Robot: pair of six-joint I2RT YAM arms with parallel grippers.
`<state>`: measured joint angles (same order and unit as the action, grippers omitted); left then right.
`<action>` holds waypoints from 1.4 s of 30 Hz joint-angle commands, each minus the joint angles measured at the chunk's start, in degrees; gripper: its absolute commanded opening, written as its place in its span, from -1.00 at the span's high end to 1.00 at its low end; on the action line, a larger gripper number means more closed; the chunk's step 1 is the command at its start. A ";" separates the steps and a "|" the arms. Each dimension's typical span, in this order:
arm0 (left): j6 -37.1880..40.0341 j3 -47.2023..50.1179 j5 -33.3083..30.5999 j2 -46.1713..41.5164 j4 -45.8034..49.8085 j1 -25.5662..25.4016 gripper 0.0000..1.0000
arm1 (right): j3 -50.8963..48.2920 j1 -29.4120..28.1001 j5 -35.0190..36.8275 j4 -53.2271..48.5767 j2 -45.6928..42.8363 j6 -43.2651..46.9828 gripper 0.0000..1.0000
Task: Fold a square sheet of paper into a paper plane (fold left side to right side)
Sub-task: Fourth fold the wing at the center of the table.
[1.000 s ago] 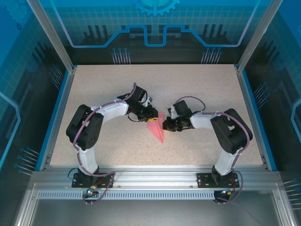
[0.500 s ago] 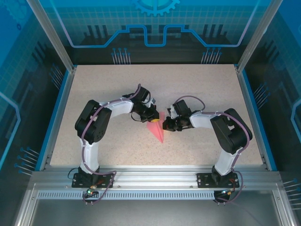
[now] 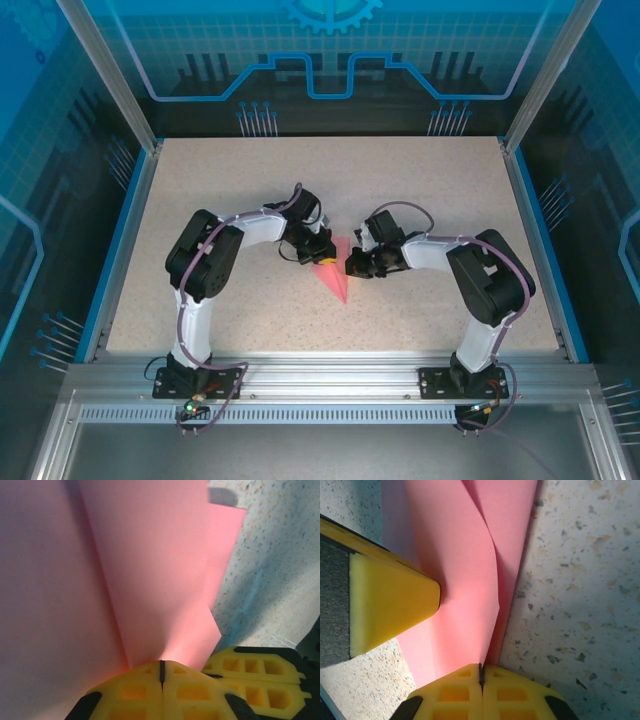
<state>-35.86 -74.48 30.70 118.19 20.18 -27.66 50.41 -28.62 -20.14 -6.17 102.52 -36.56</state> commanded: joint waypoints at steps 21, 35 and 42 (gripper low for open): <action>1.23 3.66 -3.57 2.40 2.54 -0.28 1.00 | 1.64 1.38 2.49 -7.28 -9.45 2.08 0.50; 1.23 3.85 -3.69 2.01 2.47 -0.27 1.00 | -0.34 -4.05 -10.55 -2.77 -5.64 -0.64 0.69; 1.28 3.86 -3.73 1.86 2.57 -0.29 1.00 | 1.01 -5.17 -7.69 -6.05 -3.29 0.47 0.69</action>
<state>-35.62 -72.99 30.09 118.13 19.20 -27.59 50.11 -33.19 -28.42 -9.93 98.65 -36.53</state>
